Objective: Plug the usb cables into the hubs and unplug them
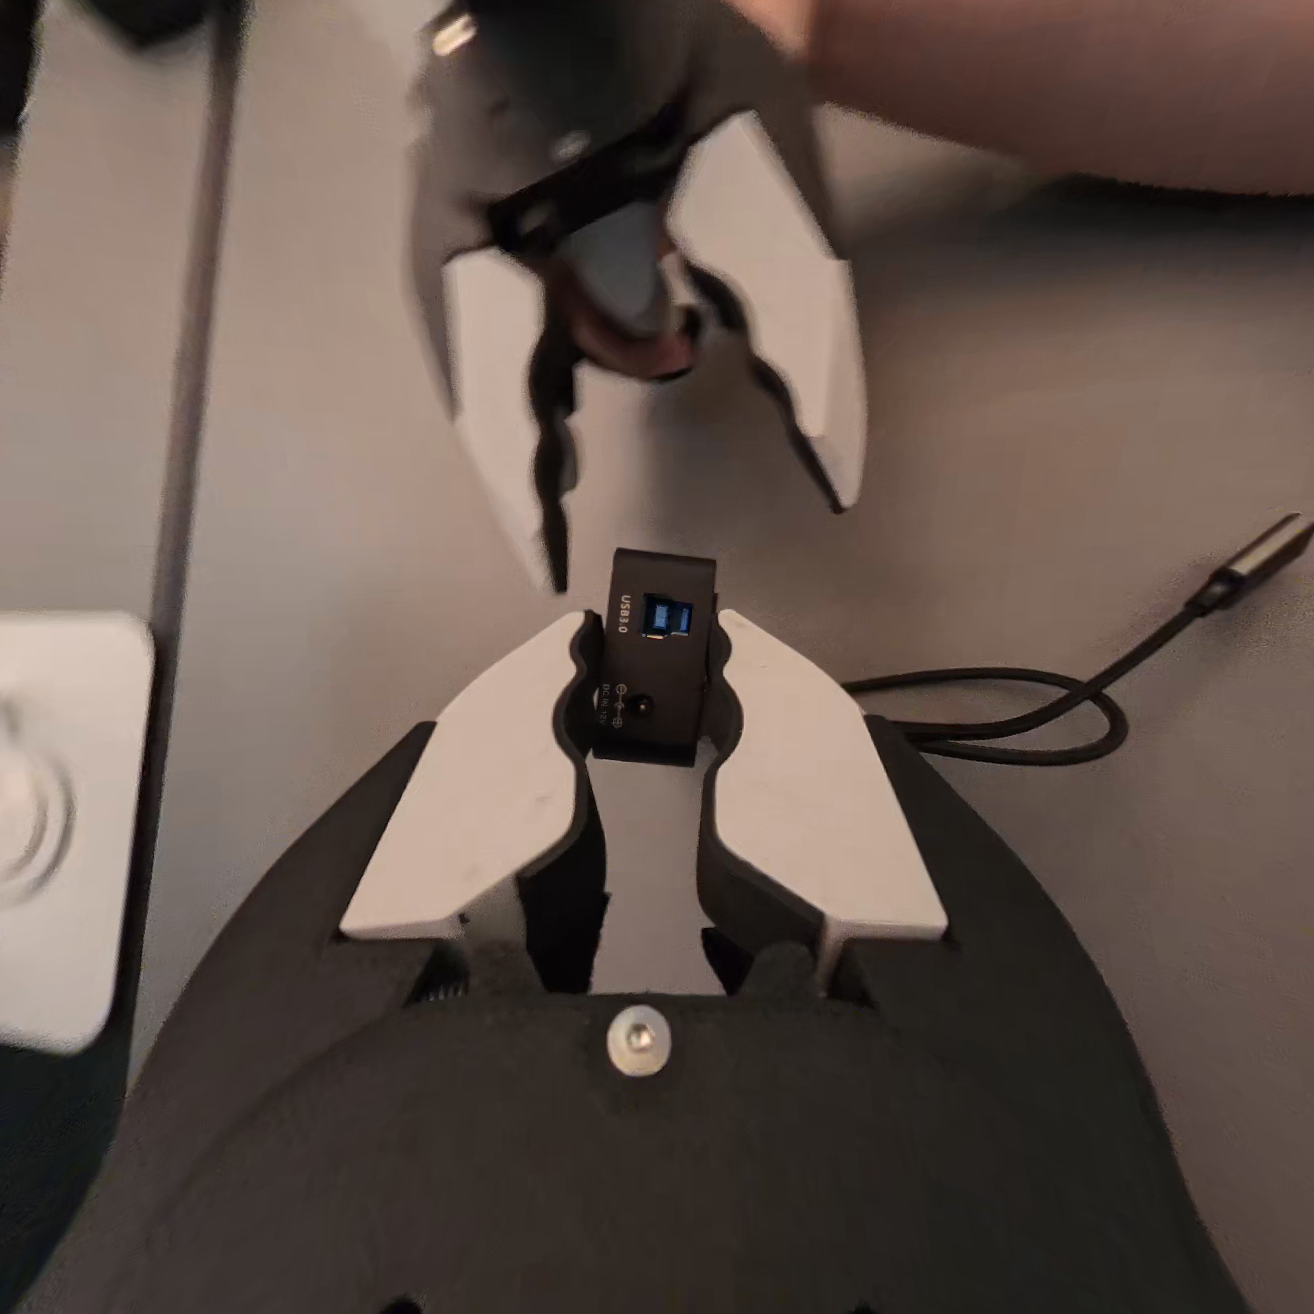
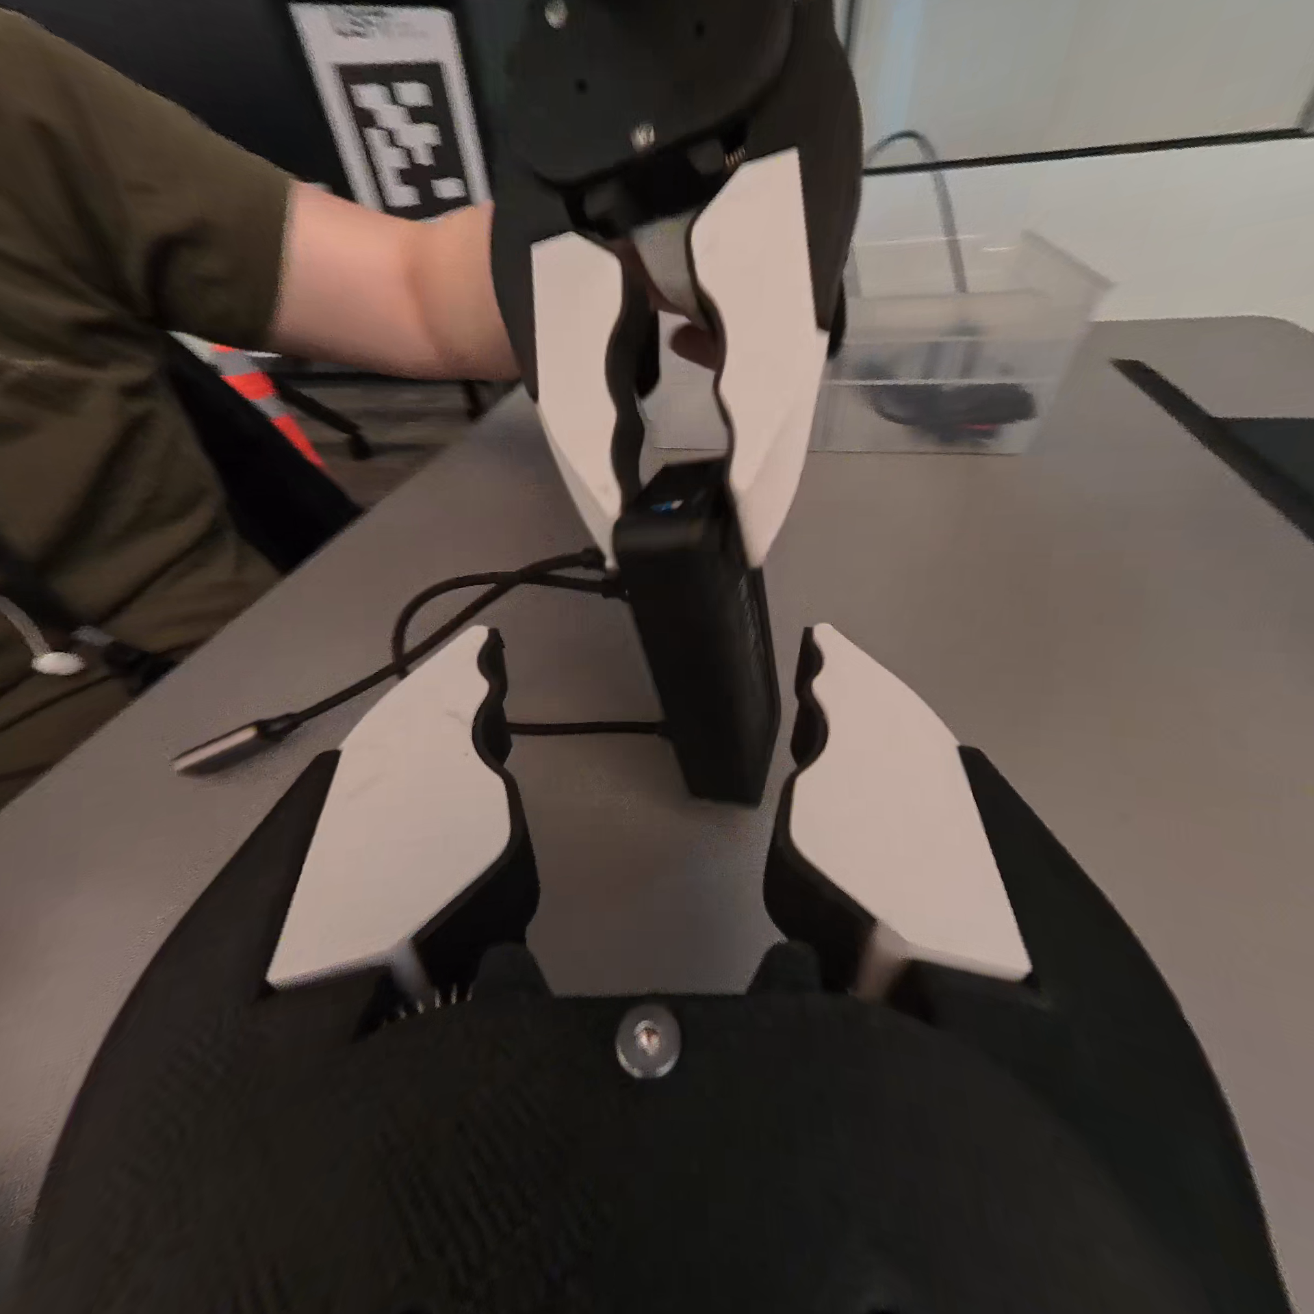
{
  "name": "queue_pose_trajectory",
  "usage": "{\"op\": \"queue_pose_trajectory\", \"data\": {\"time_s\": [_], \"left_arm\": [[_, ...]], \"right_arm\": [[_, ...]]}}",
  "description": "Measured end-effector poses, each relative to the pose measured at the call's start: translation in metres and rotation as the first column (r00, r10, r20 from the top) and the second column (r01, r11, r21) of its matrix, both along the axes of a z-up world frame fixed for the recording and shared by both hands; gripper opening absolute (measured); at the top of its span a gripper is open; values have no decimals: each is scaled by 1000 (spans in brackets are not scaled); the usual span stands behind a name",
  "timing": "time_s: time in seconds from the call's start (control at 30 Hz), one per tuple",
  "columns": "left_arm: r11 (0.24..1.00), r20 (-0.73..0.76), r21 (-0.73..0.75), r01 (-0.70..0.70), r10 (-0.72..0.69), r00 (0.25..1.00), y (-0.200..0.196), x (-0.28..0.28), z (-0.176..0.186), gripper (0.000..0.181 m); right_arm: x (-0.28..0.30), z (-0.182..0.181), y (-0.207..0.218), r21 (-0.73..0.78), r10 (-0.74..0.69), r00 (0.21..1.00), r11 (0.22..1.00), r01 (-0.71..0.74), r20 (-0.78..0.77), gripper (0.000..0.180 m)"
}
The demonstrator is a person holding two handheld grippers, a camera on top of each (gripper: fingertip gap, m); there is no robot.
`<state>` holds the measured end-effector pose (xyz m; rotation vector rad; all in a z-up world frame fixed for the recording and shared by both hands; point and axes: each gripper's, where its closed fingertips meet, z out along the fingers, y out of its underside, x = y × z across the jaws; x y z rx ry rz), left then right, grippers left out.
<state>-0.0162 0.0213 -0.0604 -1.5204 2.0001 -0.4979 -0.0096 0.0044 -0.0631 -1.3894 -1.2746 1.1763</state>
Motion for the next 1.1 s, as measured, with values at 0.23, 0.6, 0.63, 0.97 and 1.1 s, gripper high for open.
{"op": "queue_pose_trajectory", "data": {"time_s": [0.23, 0.6, 0.63, 0.97, 1.1], "left_arm": [[915, -62, -98, -392, 387, 920, 57, -17, -4, 26], [939, 32, -139, -316, 323, 946, 44, -11, -1, 31], [933, 63, -151, -327, 340, 938, 46, -14, 1, 38], [926, 300, -298, -234, 323, 898, 51, -24, -46, 68], [935, 326, -267, -235, 317, 891, 58, -9, -58, 54]], "right_arm": [[-8, -3, 65, 34, -311, 950, 950, 311, -15, 70], [-24, -17, 70, 117, -290, 955, 952, 283, 55, 31], [-23, -18, 69, 129, -282, 957, 953, 273, 61, 31], [-15, -19, 75, 60, -221, 973, 974, 218, 59, 30], [-19, -18, 73, 72, -187, 981, 981, 183, 54, 30]]}}
